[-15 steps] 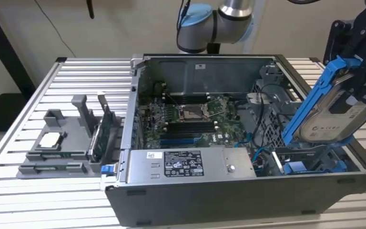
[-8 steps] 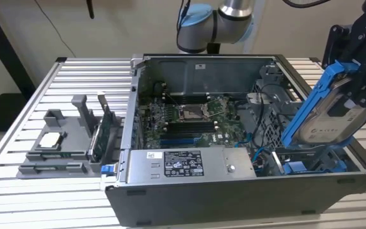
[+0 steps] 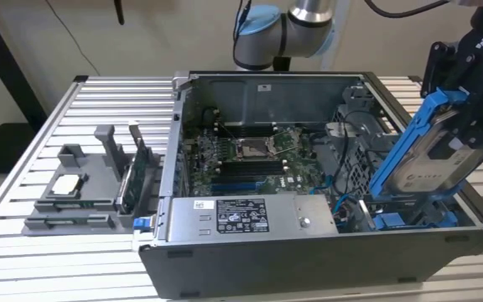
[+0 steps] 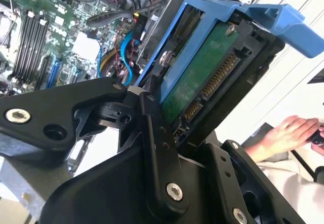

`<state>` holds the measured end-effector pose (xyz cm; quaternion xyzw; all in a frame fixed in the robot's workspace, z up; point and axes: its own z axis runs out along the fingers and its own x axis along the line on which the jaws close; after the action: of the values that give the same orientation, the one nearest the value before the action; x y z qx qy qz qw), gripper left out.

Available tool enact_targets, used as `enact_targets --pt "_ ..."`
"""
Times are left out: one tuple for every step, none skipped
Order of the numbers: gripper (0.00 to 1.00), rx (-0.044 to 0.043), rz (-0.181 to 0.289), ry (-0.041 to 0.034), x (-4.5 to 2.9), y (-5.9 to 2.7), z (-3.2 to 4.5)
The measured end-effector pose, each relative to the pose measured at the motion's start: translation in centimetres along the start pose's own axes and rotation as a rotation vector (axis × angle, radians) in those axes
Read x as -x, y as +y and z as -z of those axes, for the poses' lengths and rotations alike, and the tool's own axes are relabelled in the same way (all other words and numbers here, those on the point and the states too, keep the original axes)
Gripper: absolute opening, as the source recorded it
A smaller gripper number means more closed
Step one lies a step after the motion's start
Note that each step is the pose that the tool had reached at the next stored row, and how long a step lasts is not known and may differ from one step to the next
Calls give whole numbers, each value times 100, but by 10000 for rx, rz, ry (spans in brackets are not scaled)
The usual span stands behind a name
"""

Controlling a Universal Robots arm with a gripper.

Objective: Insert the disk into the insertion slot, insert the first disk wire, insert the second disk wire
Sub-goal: 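Insert the disk into the insertion slot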

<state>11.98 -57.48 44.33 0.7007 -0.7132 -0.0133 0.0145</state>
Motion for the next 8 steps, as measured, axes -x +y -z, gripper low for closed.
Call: enact_targets --pt "33 0 5 1 1 0 -9" --pt "33 0 9 2 2 -1 -19" --pt "33 0 16 4 3 -1 -29" --pt "33 0 24 4 3 -2 -40" --pt "33 0 31 3 3 -2 -51" --pt "33 0 37 1 3 -3 -61" --pt "33 0 40 4 3 -3 -67" --pt "33 0 43 3 3 -3 -73"
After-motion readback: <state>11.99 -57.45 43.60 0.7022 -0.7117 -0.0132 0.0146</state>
